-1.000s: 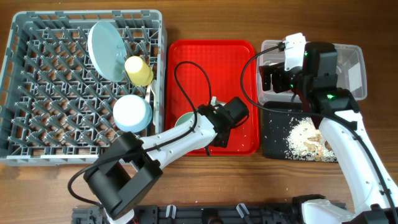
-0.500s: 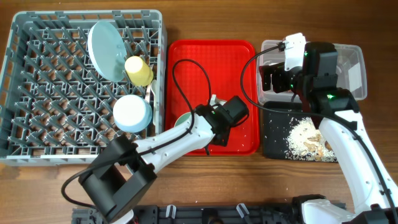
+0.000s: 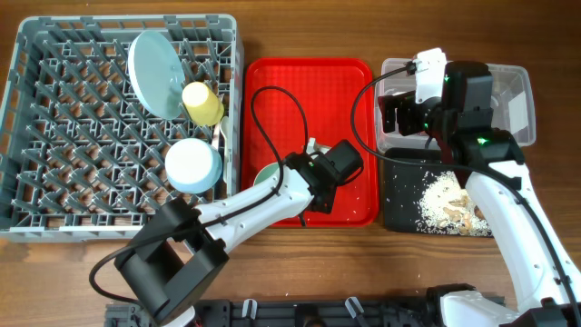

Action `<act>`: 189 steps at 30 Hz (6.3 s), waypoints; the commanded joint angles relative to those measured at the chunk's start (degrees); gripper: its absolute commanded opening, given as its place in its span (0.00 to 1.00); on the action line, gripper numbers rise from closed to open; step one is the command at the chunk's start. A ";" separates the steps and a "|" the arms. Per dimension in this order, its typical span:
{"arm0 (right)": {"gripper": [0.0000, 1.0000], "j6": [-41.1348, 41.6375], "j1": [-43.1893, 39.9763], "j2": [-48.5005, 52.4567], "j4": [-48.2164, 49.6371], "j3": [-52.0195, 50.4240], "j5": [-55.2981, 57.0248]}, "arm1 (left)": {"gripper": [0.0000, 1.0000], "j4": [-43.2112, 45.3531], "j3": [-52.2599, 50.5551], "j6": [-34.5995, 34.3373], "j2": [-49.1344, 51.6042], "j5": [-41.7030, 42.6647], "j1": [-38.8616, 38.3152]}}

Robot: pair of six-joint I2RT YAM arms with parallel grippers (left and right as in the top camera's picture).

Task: Sort waste into correct bins and load items into the dishwasher rack
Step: 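Lift the bowl and carry it over the dish rack, then lower the mint-green bowl into the rack's front-left slots, then release the bowl and raise the left gripper over the rack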

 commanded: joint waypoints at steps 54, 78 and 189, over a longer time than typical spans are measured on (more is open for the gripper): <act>1.00 -0.70 0.02 0.42 0.09 0.00 -0.31 | 0.04 -19.26 -10.14 53.92 -12.24 99.12 104.67; 1.00 -0.72 0.02 0.42 0.09 0.00 -0.33 | 0.04 -7.30 -10.88 52.63 -10.56 97.20 95.97; 1.00 -0.72 0.02 -39.36 -0.35 -0.37 -0.31 | 1.00 -9.68 -8.39 7.34 -36.28 8.48 47.04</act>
